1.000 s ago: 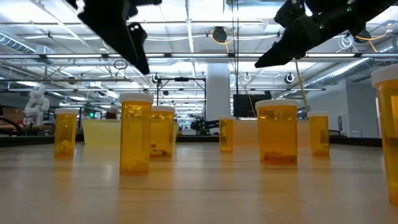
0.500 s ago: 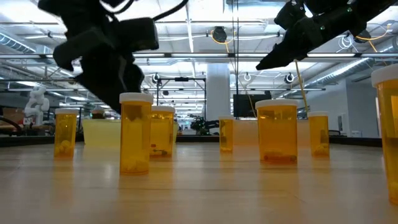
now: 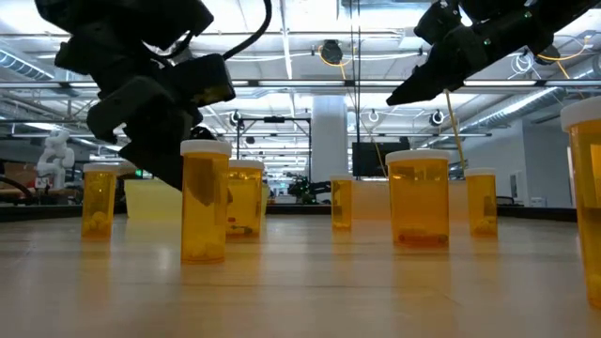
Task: Pick and place medicine bottles into bin by pill shape (circle, oval)
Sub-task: Put the big yellow pill bottle into the transparent orange bin
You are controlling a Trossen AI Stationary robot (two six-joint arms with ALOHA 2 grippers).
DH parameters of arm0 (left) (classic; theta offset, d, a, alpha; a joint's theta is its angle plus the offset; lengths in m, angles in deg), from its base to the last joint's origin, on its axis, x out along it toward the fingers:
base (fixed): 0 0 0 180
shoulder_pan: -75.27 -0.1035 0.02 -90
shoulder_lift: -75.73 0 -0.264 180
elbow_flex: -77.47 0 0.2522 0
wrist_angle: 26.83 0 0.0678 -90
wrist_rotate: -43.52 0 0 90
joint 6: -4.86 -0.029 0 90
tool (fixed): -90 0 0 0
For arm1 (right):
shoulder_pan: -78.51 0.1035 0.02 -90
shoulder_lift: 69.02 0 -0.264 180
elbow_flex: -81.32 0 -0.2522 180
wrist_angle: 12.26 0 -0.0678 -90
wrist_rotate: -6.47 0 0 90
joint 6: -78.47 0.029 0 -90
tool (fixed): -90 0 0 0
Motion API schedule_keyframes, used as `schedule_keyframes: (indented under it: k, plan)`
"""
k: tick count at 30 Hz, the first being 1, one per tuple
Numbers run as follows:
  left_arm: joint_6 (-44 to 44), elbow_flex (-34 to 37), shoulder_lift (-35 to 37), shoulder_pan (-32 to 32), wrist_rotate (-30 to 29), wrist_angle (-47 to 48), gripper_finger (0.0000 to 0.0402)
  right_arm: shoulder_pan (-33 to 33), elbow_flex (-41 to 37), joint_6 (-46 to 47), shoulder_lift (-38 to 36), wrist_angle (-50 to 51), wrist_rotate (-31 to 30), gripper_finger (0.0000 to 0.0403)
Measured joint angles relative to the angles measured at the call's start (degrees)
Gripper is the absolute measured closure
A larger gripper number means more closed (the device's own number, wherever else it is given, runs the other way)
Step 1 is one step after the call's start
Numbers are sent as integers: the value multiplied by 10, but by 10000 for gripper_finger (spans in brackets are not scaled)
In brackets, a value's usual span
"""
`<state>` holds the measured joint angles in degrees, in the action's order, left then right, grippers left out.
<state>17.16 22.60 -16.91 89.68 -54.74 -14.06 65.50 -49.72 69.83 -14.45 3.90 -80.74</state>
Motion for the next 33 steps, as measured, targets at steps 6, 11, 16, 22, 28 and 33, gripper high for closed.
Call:
schedule_keyframes:
  k: [6,11,16,22,28,33]
  plan:
    - [-7,23,0,0,2,-40,55,0,0,0,0,0,0,133]
    - [-20,46,0,0,-2,-91,55,0,0,0,0,0,0,133]
    - [-30,56,0,0,-8,-108,55,0,0,-1,0,0,0,133]
    - [-43,50,-63,-3,-1,-164,55,0,1,-1,0,-4,0,133]
    - [-32,49,-89,-3,1,-183,60,0,1,0,0,-1,0,133]
    - [-43,49,-90,-2,1,-193,113,0,1,-2,0,-4,0,133]
